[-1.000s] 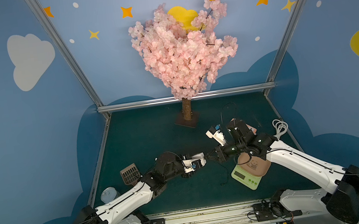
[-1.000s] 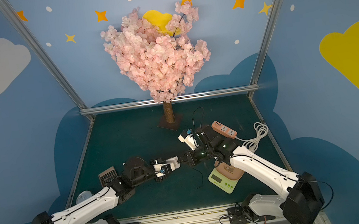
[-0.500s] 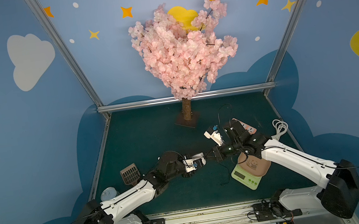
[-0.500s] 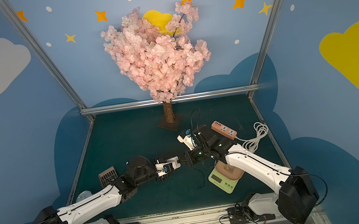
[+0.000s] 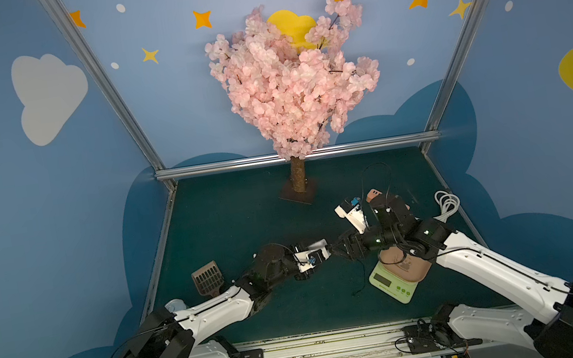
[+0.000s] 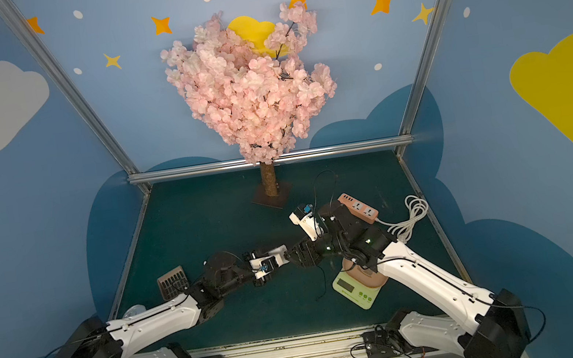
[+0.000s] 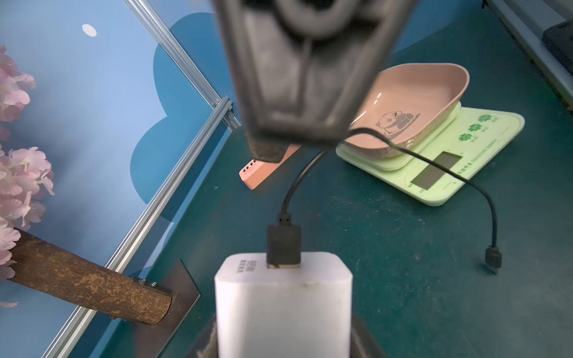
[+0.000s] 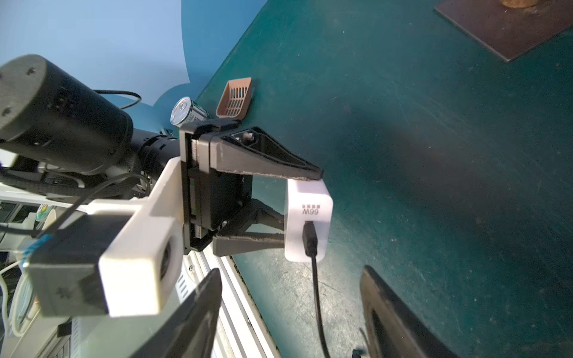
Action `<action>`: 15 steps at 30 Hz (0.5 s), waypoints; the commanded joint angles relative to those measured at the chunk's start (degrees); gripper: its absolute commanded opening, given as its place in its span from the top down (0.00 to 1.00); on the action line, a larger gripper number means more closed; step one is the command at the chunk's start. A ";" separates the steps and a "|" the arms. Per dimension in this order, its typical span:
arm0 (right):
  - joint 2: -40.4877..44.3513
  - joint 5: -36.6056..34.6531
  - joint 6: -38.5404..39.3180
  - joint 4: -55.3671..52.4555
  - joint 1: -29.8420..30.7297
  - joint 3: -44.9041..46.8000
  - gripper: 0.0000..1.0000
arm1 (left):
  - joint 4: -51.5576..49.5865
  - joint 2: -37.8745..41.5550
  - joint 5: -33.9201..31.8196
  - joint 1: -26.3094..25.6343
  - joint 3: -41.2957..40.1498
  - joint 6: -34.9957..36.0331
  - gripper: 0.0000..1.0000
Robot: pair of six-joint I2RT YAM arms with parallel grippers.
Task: Charge the electronic scale
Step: Insert the charging cable into the plug.
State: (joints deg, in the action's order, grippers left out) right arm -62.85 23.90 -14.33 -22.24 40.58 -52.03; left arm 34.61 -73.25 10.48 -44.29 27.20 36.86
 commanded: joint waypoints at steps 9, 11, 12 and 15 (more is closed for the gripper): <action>-4.31 -11.67 -1.83 3.80 -1.38 0.30 0.25 | 7.64 -2.78 -1.22 0.25 1.92 -6.04 0.75; -5.13 -13.57 -0.19 3.33 -2.65 -0.84 0.25 | 8.27 -3.76 -2.34 0.26 1.83 -6.31 0.74; -5.34 -14.82 0.42 3.11 -3.63 -1.48 0.25 | 8.93 -4.48 -2.93 0.39 1.76 -6.64 0.74; -6.39 -17.64 0.20 2.81 -7.99 -3.67 0.25 | 9.82 -5.99 -4.09 0.46 1.80 -7.29 0.74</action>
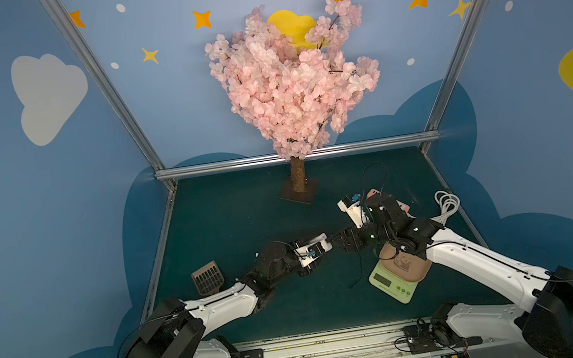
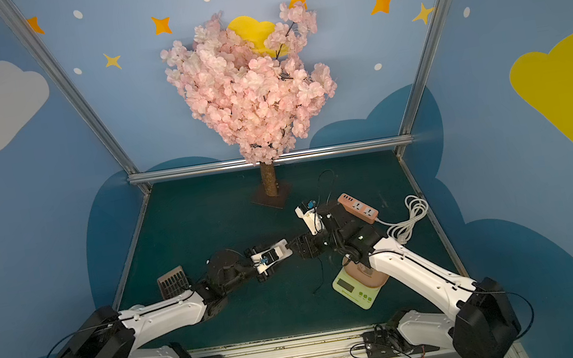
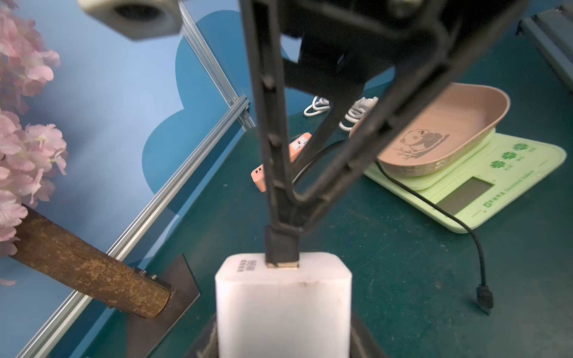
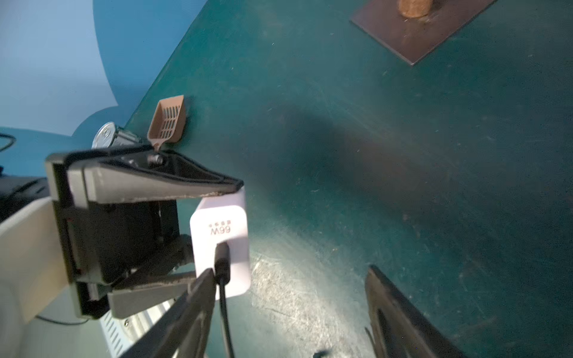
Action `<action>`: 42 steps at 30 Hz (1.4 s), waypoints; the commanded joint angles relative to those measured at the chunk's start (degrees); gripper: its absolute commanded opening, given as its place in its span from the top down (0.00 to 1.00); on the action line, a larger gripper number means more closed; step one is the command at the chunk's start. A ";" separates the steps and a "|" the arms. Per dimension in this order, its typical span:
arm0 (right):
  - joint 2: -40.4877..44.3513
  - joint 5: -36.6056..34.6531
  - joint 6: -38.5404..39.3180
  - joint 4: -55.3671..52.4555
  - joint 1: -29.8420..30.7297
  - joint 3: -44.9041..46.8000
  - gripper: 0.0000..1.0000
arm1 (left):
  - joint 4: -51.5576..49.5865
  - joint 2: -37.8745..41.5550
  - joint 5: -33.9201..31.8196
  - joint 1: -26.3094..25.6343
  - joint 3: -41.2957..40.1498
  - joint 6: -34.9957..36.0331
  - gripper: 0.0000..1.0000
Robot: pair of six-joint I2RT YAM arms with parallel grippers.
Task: Charge the electronic scale
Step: Insert the charging cable into the plug, then move the socket to the center of the board.
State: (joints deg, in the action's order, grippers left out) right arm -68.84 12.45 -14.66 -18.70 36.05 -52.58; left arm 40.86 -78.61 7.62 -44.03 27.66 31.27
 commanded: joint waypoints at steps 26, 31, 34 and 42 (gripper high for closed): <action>-50.12 -8.30 -8.10 -22.78 -35.88 -41.78 0.29 | 0.81 3.01 0.86 -0.61 -0.68 -4.53 0.73; -54.12 -3.86 -7.86 -23.40 -35.50 -46.56 0.30 | 0.62 3.43 0.91 -0.78 -1.02 -4.24 0.73; -56.14 -1.10 -7.79 -23.80 -34.96 -48.54 0.32 | 0.12 3.64 0.84 -0.86 -0.96 -4.03 0.73; -56.89 2.21 -8.03 -23.75 -32.15 -47.77 0.34 | -1.17 4.86 0.58 -1.06 -1.05 -3.58 0.73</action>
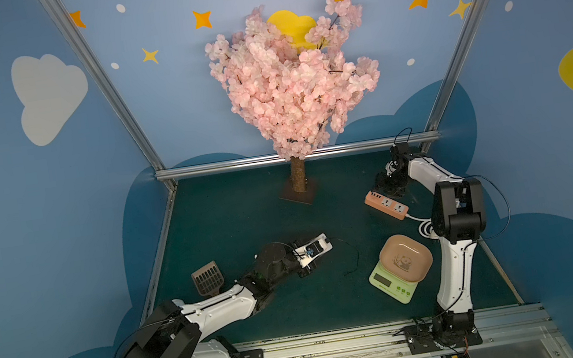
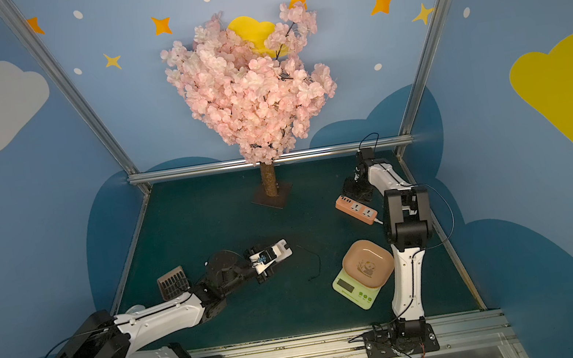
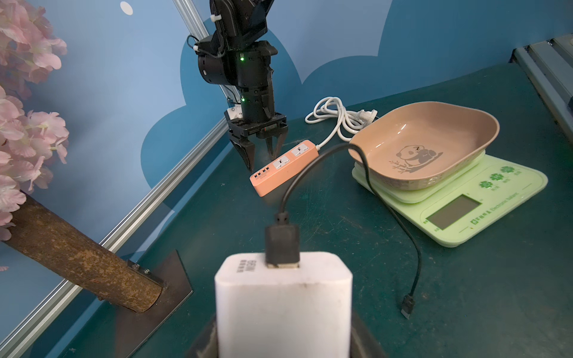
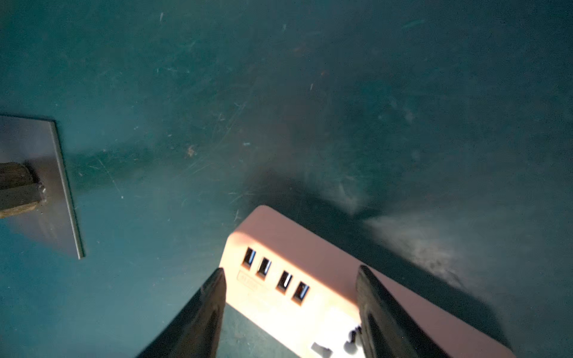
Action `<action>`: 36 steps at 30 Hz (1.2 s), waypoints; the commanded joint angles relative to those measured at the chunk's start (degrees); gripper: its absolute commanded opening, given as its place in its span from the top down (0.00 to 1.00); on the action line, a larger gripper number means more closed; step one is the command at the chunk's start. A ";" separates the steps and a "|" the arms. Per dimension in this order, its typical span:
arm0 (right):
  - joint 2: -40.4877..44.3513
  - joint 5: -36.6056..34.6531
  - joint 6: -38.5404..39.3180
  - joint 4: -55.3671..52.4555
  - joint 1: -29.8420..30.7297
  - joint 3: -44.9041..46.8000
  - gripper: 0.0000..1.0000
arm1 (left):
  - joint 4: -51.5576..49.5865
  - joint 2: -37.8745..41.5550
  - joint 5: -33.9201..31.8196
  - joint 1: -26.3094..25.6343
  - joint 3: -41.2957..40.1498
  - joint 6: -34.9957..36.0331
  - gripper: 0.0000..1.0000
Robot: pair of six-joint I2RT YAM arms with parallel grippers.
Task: Charge the electronic scale
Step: Move the socket to the center of the board, then insert the plug into the socket.
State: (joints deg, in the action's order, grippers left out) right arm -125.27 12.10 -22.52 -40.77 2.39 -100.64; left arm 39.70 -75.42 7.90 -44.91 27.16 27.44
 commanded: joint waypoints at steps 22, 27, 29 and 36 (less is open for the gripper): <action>21.58 7.31 3.02 -2.76 13.86 15.90 0.42 | -0.19 0.93 0.07 -0.59 -0.26 -1.58 0.73; 32.51 16.29 5.29 -1.65 17.91 20.11 0.42 | -0.06 -0.33 -1.59 -0.53 1.29 -2.96 0.73; 36.51 19.28 5.62 -0.29 19.90 22.59 0.41 | -0.02 -0.99 -1.64 -0.53 1.85 -3.26 0.73; 46.50 27.25 6.07 3.28 25.91 31.11 0.37 | 0.81 -1.67 -1.46 -0.47 2.82 -3.36 0.73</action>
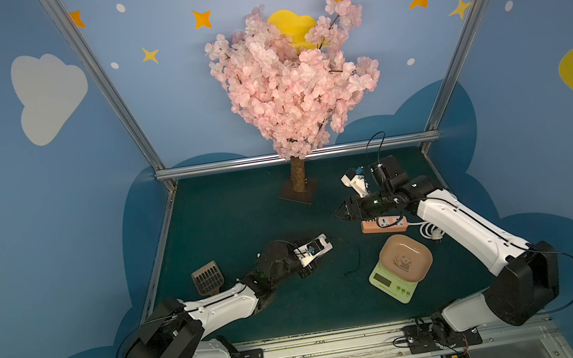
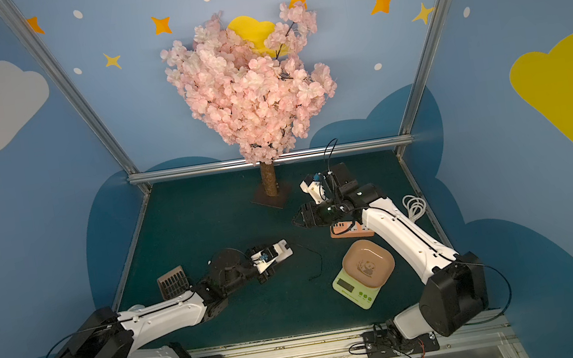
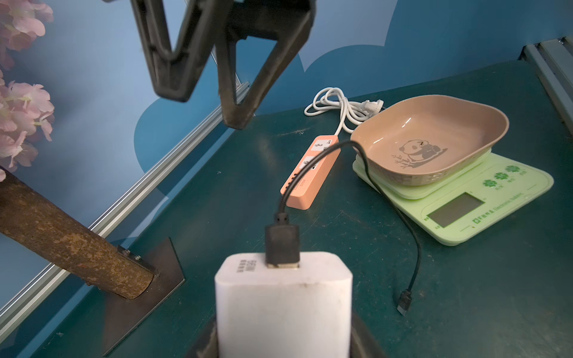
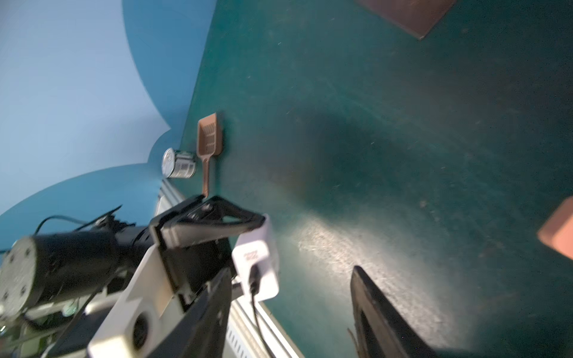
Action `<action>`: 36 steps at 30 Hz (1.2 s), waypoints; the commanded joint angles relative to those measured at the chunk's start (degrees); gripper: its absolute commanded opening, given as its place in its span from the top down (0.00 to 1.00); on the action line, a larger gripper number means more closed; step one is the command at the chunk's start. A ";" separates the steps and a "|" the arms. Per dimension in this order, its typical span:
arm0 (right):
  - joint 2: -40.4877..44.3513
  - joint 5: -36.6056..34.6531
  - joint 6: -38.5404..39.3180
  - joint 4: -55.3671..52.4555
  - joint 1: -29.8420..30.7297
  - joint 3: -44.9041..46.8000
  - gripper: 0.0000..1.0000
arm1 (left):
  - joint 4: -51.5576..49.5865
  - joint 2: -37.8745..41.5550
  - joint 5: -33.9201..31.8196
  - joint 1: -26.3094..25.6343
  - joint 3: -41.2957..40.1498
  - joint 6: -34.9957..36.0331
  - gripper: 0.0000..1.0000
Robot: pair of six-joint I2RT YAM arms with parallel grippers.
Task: Charge the electronic scale
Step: Insert the plug into the socket.
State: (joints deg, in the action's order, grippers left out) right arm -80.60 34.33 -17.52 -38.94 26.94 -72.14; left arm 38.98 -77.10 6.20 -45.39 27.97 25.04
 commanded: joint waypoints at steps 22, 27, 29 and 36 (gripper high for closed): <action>-2.12 -1.96 5.48 -0.21 11.01 2.11 0.43 | 1.62 2.75 3.90 -0.05 2.38 -1.57 0.73; -2.53 -1.71 4.92 1.43 11.12 2.34 0.67 | 1.71 2.72 4.09 -0.05 2.49 -1.66 0.73; -2.39 -2.11 4.45 2.33 11.14 2.54 0.74 | 1.78 2.57 4.16 -0.05 2.51 -1.75 0.73; -1.88 -6.32 5.21 1.45 10.30 1.98 0.96 | 1.97 3.66 5.66 -0.03 1.93 -2.93 0.30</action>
State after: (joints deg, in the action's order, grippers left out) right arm -82.74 31.18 -12.69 -37.65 37.85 -68.45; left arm 39.09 -75.50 9.76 -45.23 29.12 22.87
